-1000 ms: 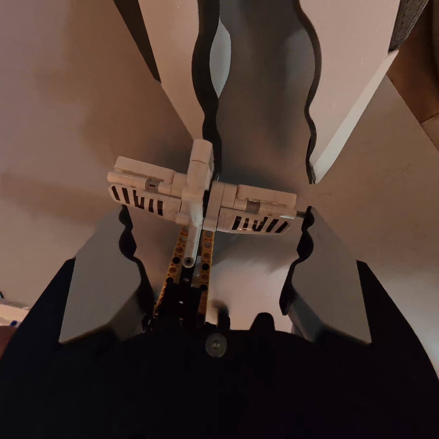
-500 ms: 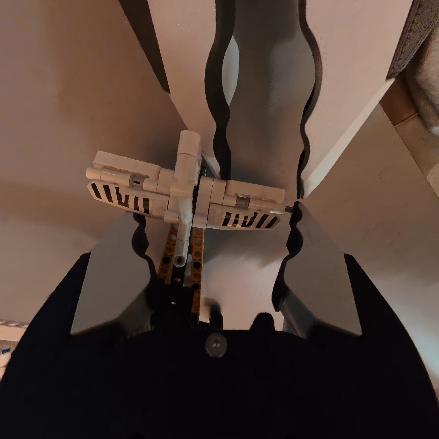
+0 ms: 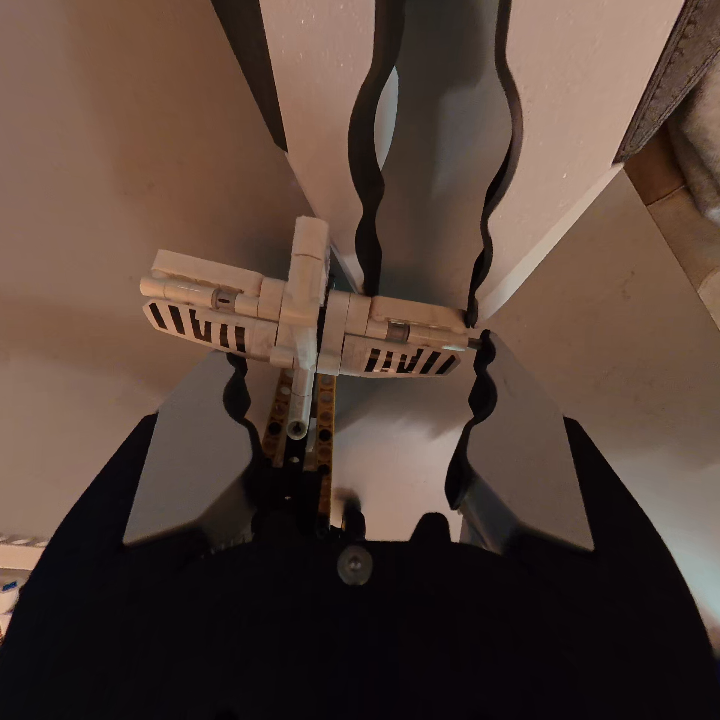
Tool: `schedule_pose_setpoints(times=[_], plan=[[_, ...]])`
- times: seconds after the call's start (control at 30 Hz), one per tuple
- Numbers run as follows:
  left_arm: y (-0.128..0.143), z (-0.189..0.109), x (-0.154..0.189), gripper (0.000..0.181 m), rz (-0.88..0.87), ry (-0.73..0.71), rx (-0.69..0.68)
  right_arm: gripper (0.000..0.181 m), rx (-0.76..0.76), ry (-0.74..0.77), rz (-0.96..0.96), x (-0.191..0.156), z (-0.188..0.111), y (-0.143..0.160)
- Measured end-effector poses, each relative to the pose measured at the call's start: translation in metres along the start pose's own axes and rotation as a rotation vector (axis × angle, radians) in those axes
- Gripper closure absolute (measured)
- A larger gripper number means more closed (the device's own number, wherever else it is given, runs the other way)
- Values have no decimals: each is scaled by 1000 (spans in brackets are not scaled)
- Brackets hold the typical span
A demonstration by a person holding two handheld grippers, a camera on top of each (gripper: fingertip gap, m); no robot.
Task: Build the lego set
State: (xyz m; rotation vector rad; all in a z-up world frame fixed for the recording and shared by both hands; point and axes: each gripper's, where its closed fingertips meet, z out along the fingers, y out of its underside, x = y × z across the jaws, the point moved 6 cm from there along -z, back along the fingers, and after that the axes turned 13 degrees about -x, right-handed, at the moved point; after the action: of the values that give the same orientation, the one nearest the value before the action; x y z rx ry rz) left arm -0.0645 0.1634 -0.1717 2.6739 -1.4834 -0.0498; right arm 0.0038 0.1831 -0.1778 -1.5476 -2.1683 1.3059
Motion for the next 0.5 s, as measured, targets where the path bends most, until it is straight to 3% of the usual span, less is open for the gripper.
schedule_pose_setpoints(times=[0.5], plan=[[-1, -1, -1, 70, -6, 23, -9, 146, -6, 5, -8, 1, -1, 0]])
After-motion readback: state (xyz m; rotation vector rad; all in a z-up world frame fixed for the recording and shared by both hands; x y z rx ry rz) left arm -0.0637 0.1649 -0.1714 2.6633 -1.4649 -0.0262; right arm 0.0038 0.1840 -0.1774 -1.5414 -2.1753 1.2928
